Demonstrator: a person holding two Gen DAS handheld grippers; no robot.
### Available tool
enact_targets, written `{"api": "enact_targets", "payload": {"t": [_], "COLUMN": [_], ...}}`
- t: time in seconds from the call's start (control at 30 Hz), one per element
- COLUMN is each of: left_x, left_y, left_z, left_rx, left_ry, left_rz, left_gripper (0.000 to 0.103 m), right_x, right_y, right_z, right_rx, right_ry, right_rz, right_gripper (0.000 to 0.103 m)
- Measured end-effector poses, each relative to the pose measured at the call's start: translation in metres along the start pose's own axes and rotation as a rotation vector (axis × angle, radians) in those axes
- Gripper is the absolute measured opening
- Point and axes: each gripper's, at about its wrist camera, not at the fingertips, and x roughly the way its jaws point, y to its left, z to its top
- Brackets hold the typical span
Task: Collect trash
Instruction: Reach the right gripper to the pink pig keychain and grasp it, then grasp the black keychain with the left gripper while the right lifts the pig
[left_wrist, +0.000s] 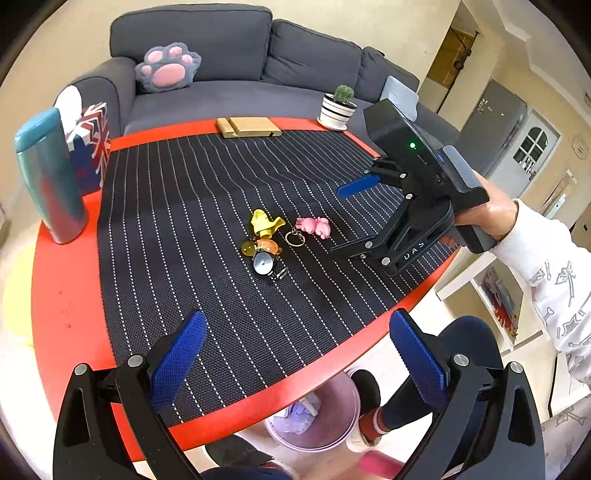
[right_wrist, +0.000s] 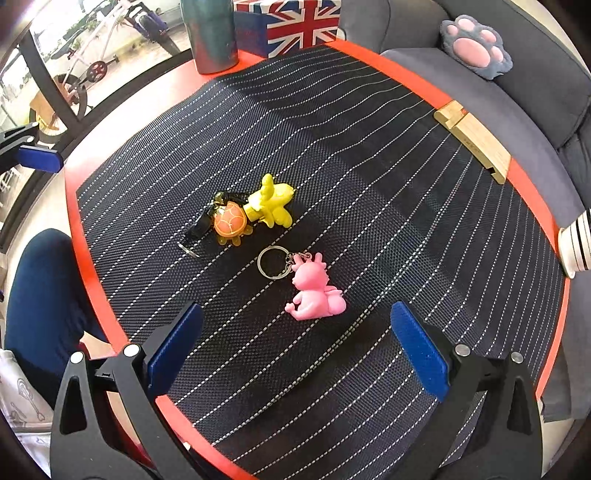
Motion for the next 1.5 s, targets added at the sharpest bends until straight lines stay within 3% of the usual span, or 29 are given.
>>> {"api": "enact_targets", "payload": {"t": [0.03,0.1,0.13,0.37,0.43,0.63,0.83,0.93,1.5], "left_x": [0.000,0.001,0.002,0.004,0.005,0.008,0.011,0.012,0.031], "left_y": [0.001,0.003,0.003,0.005,0.005,0.002,0.000,-0.001,-0.010], "left_z": [0.000,0.000,-0.001,-0.001,-0.002,0.000,0.001,0.002,0.019], "left_rx": [-0.002,-0.008,-0.010,-0.016,-0.015,-0.002,0.007,0.016,0.049], "left_ry": [0.001,0.002,0.002,0.002,0.004,0.017,0.023,0.026,0.041], "left_rz": [0.001,0.001,0.003,0.005,0.009,0.006,0.013,0.018,0.026], "left_gripper": [0.095,0.095,0.095,0.095,0.095,0.095,0.095,0.095,0.095], "right_x": [0.001,0.003,0.006,0.013,0.014,0.016,0.014,0.009,-0.018], "right_y": [0.000,0.001,0.001,-0.001,0.000,-0.002,-0.002,-0.002,-0.008], "right_z": [0.000,0.001,0.002,0.001,0.000,-0.002,-0.003,-0.002,-0.008], "right_rx": [-0.005,-0.009,-0.011,-0.023,-0.029,-0.033,-0.035,-0.020,0.047], "right_ry": [-0.001,-0.003,0.003,0.026,0.034,0.037,0.025,-0.002,-0.061], "right_rz": [0.002,0.001,-0.004,-0.028,-0.034,-0.054,-0.061,-0.046,-0.018], "right_gripper": [0.099,0.088,0.078,0.066,0.051,0.039,0.036,0.023,0.018]}}
